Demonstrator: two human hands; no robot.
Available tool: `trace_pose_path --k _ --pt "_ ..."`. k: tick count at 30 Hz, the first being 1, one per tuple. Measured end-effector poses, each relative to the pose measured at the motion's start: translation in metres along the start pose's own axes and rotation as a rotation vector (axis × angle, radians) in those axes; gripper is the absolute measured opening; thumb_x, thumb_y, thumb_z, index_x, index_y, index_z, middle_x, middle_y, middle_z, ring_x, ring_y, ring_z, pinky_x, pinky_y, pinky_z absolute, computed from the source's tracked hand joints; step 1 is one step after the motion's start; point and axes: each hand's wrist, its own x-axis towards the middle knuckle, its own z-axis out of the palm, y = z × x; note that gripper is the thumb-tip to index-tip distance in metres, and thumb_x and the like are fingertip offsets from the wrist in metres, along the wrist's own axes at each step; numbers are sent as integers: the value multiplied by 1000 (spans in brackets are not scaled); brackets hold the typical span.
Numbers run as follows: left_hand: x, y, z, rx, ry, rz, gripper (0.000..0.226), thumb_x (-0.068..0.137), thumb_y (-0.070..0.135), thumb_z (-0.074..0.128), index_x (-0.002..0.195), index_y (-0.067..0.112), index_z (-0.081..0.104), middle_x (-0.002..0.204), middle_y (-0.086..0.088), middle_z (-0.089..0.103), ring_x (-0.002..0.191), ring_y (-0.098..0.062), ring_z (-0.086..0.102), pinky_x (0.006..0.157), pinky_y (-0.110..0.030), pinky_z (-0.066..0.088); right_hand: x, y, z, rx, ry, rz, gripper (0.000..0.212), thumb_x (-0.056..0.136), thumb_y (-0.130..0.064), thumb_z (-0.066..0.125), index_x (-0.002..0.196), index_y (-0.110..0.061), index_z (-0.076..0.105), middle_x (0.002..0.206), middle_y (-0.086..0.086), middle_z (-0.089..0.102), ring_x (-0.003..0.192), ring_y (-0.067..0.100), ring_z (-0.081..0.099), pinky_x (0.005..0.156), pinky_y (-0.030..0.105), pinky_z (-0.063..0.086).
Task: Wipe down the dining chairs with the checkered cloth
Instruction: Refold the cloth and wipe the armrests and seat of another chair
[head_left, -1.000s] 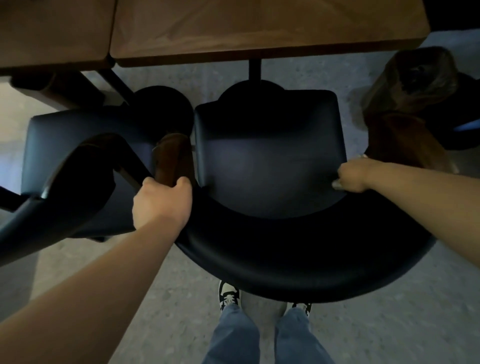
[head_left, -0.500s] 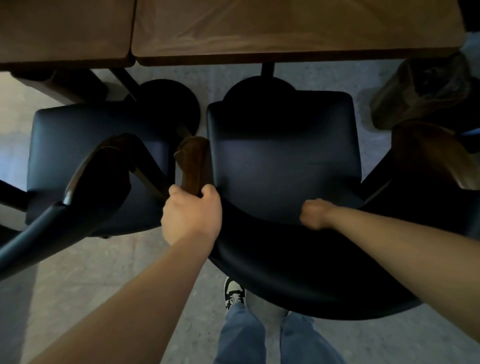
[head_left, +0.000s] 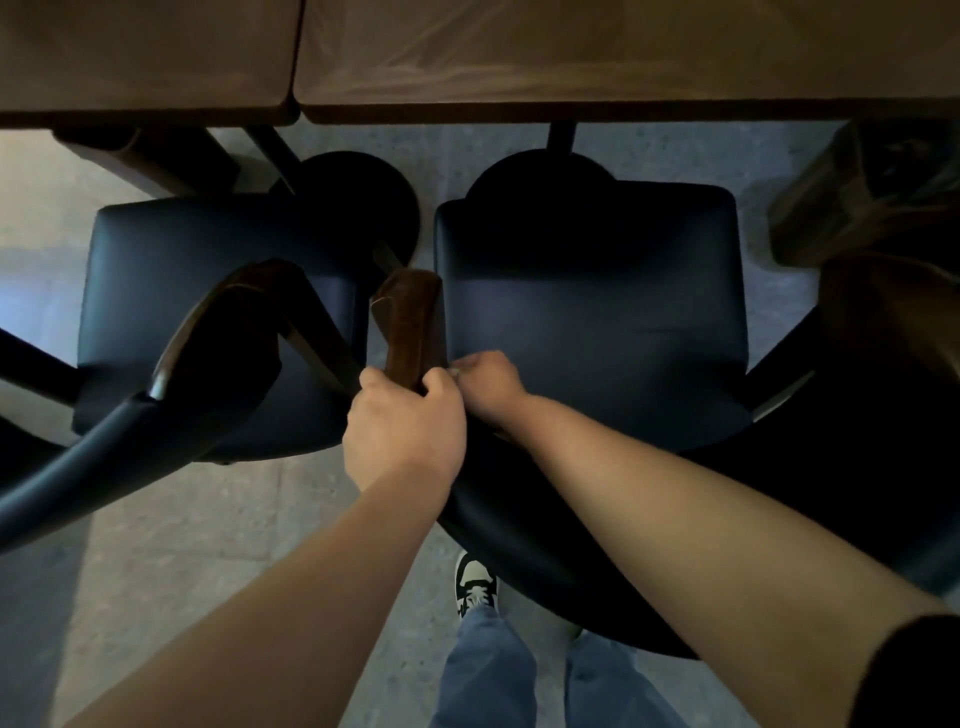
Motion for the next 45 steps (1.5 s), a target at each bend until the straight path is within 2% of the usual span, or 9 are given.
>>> trace_pose_path --k 2,6,12,20,25,28,32,39,45 --pt "0 1 0 11 5 -2 41 89 43 49 114 10 52 98 -8 54 87 -28 51 73 -37 37 -10 17 -4 1 -28 -92 26 96 -20 53 109 -6 71 113 9 68 109 22 60 87 24 45" --pt "0 1 1 28 7 11 43 89 43 49 115 10 53 103 -12 59 95 -36 57 74 -37 39 -36 62 -37 -266 -137 -93 23 91 -7 50 87 -5 72 79 7 60 83 13 54 70 24 38" --pt "-1 1 0 18 20 19 42 88 43 48 112 8 53 99 -14 59 87 -35 54 77 -42 43 -70 123 -134 -840 -308 48 33 86 -6 48 107 -14 72 110 9 70 103 23 64 83 28 48" --pt "1 -1 1 15 20 29 44 87 44 46 111 8 53 94 -11 56 83 -34 53 78 -42 46 -75 124 -240 -1340 -351 218 20 95 -20 52 106 -9 63 111 11 63 99 26 58 83 32 43" --pt "0 -1 1 10 20 31 44 85 46 46 110 10 53 97 -12 59 89 -38 59 84 -47 52 -87 127 -248 -1266 -324 157 22 87 -10 56 102 -15 70 92 3 64 85 20 60 78 31 47" --pt "0 -2 1 6 24 30 43 86 46 46 110 10 52 94 -11 56 85 -36 56 80 -44 50 -101 126 -260 -1190 -285 104 33 87 -9 56 115 -22 68 104 -1 67 92 14 59 83 22 46" --pt "1 -2 2 1 20 35 41 88 45 47 109 10 50 90 -9 53 80 -32 52 73 -40 44 -137 126 -268 -1070 -141 63 44 80 -1 56 108 -31 72 79 -23 60 65 -11 54 60 1 39" --pt "3 -5 5 -10 35 38 46 90 45 46 114 6 51 93 -11 51 79 -31 48 70 -40 39 -181 113 -212 -997 47 170 30 90 -13 51 111 -25 69 110 3 66 99 23 60 85 35 49" --pt "2 -5 5 -67 49 38 53 97 49 33 120 6 52 108 -16 58 96 -37 55 76 -40 36 -194 75 -125 -717 135 235 24 89 -14 52 103 -12 71 103 15 67 101 33 59 84 36 50"
